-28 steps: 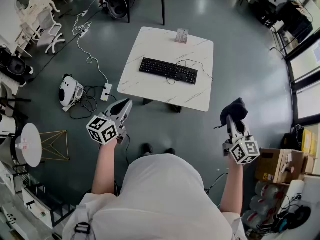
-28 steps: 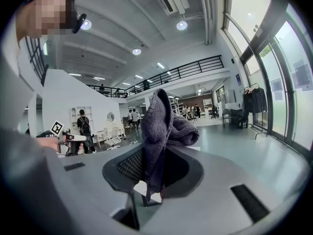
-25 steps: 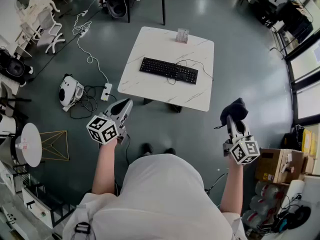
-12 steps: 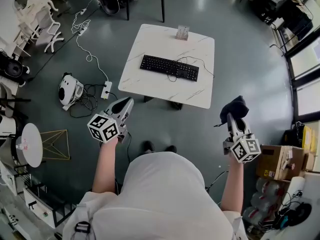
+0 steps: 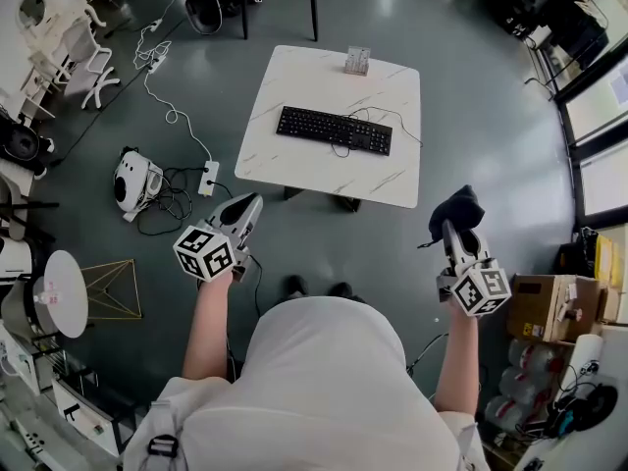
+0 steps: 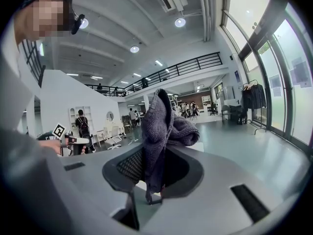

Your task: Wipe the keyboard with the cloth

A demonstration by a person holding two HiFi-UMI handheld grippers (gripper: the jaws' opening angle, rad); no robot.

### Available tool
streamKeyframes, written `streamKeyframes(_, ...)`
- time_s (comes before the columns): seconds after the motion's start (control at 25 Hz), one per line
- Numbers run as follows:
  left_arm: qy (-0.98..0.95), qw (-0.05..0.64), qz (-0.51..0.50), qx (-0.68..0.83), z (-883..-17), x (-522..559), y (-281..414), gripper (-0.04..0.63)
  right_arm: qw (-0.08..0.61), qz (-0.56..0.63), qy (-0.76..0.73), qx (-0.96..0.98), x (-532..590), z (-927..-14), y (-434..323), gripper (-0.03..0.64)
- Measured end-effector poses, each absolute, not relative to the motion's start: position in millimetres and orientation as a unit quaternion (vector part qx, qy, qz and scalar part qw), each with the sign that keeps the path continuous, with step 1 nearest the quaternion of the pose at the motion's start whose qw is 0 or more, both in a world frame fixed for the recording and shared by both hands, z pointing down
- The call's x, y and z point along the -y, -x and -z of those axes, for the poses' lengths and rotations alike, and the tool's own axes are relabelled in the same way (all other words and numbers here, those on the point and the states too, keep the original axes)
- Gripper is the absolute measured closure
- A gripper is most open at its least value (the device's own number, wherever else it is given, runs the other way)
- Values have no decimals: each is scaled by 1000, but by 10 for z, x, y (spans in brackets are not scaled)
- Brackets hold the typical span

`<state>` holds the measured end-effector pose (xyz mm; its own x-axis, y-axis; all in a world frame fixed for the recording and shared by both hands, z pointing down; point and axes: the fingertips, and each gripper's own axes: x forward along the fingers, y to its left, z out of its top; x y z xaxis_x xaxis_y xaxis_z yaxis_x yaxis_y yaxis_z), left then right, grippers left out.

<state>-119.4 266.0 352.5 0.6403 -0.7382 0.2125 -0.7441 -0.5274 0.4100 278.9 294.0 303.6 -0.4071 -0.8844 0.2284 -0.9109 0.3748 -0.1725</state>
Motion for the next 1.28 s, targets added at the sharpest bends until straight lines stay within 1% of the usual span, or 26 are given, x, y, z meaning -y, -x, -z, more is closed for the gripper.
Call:
streamKeyframes(0.92,-872,264,-26,411,-3858,-2833,1690,581,69,-157,-539,824,-3079,-3349,-2099,522)
streamKeyframes(1.08,-872,267,-28,409,-3888,-2779,1673,581,79,-155,-540,824,-3070,-3377,-2090,522)
streamKeyframes(1.28,-874,267,-30,405,-3902,-2671,1620,581,76,-160,-544,820,-2991,-3418,-2148,522)
